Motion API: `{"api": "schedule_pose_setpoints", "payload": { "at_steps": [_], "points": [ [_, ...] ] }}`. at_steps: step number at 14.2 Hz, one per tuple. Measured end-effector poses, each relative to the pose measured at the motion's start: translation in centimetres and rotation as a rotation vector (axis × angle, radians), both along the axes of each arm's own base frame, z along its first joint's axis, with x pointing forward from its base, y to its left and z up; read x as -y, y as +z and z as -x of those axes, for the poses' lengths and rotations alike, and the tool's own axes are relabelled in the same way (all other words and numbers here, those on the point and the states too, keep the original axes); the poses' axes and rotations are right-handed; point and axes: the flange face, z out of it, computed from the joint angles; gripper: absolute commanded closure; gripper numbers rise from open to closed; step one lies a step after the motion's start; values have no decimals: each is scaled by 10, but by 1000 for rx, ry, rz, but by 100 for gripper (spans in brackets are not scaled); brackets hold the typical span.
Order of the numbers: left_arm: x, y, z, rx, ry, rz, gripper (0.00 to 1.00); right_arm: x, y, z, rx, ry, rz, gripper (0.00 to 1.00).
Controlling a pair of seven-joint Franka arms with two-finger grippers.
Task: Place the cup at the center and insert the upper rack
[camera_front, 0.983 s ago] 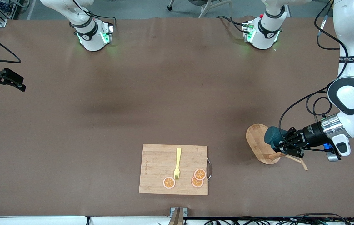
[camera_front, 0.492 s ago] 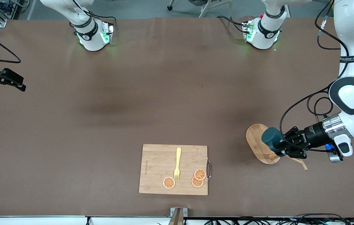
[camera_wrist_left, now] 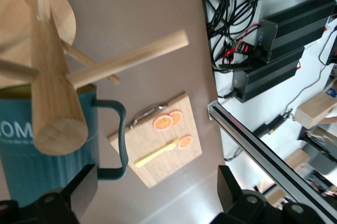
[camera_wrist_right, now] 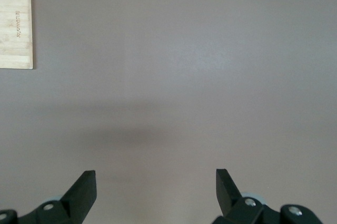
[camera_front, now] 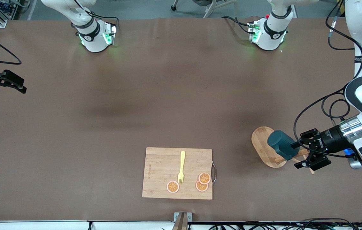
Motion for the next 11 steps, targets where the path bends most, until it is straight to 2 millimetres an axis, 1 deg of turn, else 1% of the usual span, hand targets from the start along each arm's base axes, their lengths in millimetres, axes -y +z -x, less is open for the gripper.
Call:
{"api": "schedule_pose_setpoints", "payload": {
  "at_steps": [2,3,5,6,8,11],
  "points": [
    [2,15,-1,28,-51,-105,0,0,0,0,0,0,0,0],
    [4,24,1,39,-66,-130,0,0,0,0,0,0,0,0],
    [6,44,9,41,-107,-165,0,0,0,0,-1,0,0,0],
    [5,56,16,38,-142,-211,0,0,-1,0,-1,0,0,0],
    [9,86,37,18,-248,-341,0,0,-1,1,-6,0,0,0],
    [32,143,75,50,-425,-490,0,0,-2,1,-8,0,-1,0]
  ]
}}
